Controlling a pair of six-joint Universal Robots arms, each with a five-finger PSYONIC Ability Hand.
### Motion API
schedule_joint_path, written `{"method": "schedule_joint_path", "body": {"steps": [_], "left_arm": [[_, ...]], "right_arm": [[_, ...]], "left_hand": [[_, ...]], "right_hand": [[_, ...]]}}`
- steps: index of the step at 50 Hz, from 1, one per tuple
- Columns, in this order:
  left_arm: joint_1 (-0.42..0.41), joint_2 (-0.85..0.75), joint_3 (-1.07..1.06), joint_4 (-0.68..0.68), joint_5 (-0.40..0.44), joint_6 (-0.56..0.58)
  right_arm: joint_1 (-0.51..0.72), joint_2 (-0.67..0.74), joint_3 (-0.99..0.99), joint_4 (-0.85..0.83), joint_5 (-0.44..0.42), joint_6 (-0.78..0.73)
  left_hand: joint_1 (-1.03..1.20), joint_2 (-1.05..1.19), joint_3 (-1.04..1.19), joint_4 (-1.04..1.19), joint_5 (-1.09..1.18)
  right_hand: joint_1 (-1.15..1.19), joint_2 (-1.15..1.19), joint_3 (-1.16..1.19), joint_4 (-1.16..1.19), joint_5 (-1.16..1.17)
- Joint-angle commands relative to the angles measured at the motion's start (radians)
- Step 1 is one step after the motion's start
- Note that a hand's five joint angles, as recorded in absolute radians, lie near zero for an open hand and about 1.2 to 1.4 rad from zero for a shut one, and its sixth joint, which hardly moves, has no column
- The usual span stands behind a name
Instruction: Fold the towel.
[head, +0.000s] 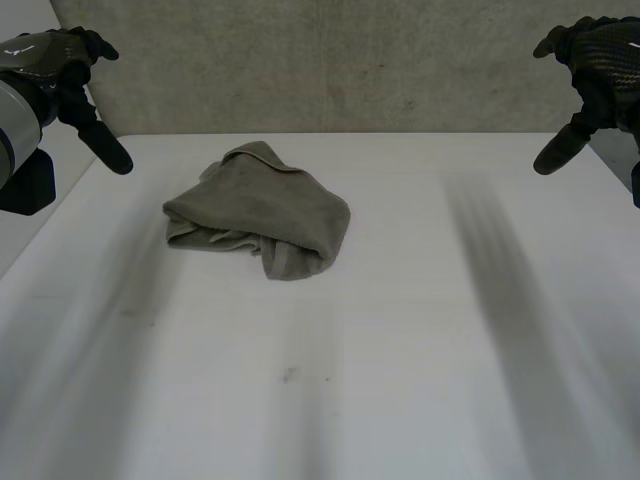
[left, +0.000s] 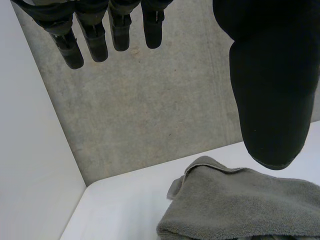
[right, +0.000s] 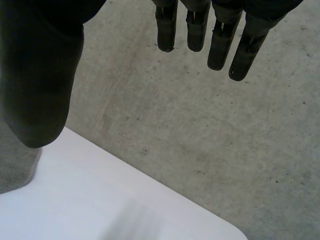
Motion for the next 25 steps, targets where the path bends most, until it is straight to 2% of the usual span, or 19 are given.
{"method": "schedule_joint_path", "body": {"steps": [1, 11, 20, 25], "left_arm": [[-0.001, 0.000, -0.006, 0.002, 0.022, -0.001], [0.010, -0.020, -0.014, 0.042, 0.029, -0.001], [0.033, -0.216, -0.012, 0.233, 0.050, 0.010], [0.039, -0.328, -0.011, 0.332, 0.122, 0.012]], "right_arm": [[-0.002, 0.003, -0.001, 0.000, -0.031, -0.002], [0.001, 0.021, 0.013, 0.000, -0.080, -0.014], [0.015, 0.052, 0.015, 0.001, -0.083, -0.016], [0.021, 0.080, 0.021, 0.000, -0.083, -0.016]], "left_hand": [[0.001, 0.010, 0.009, 0.009, -0.021], [0.001, 0.010, 0.009, 0.009, -0.021], [0.024, 0.034, 0.032, 0.032, 0.002], [0.036, 0.045, 0.044, 0.044, 0.014]], "right_hand": [[-0.061, -0.084, -0.072, -0.095, -0.061], [-0.061, -0.084, -0.072, -0.095, -0.061], [-0.061, -0.084, -0.072, -0.095, -0.061], [-0.061, -0.084, -0.072, -0.095, -0.061]]}}
